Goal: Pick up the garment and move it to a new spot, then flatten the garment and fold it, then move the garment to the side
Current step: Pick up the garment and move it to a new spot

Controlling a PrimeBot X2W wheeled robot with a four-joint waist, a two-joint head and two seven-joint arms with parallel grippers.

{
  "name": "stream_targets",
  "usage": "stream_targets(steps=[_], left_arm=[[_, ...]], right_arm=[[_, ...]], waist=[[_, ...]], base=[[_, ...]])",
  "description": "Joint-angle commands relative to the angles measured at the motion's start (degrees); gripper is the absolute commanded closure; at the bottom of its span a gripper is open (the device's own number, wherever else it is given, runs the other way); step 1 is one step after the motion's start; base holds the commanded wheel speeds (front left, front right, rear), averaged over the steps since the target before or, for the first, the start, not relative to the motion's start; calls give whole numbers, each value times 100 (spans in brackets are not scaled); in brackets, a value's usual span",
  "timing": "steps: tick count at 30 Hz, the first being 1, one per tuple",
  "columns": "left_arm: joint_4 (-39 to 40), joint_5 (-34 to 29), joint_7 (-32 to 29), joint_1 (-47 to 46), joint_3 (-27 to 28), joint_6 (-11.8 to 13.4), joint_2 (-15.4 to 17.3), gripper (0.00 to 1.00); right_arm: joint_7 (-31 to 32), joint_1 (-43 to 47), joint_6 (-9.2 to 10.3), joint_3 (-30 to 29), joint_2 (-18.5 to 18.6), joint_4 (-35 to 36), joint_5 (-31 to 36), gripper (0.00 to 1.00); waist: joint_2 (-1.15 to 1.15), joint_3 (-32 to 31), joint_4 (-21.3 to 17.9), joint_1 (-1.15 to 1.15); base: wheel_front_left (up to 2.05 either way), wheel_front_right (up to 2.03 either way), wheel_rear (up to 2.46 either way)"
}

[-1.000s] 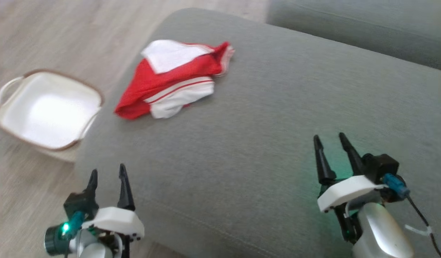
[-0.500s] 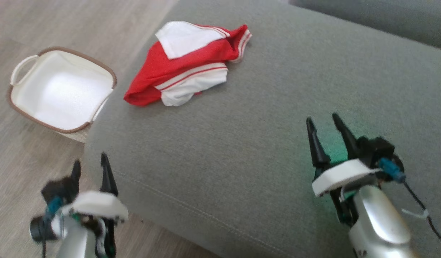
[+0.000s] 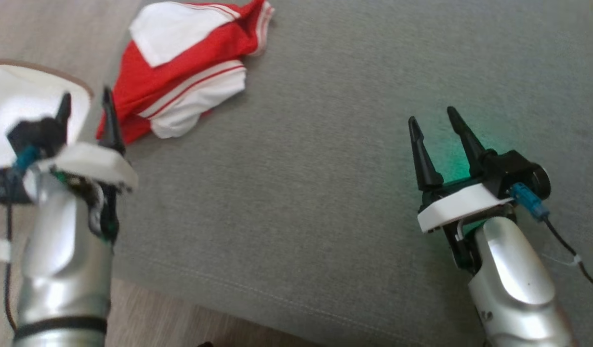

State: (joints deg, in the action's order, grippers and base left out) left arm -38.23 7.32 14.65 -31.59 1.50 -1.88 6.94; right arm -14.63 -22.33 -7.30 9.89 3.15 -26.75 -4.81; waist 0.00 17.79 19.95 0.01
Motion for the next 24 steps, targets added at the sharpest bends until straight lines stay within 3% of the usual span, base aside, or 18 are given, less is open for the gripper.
stream_targets(steps=[1, 8, 24], left_arm=[[35, -1, 35, -296, 231, -31, 275, 0], [-901, 85, 35, -1177, 368, -176, 523, 0], [-2295, 524, 35, -1880, 500, -478, 728, 0]], right_arm=[[-37, -179, -19, 117, -27, 205, 55, 0], [-37, -269, -19, 31, -26, 298, 120, 0], [-37, -345, -19, -11, -27, 376, 100, 0]], waist=[[0, 186, -218, -1], [0, 482, -644, -1], [0, 632, -1015, -1]], base=[[0, 0, 0], [0, 0, 0], [0, 0, 0]])
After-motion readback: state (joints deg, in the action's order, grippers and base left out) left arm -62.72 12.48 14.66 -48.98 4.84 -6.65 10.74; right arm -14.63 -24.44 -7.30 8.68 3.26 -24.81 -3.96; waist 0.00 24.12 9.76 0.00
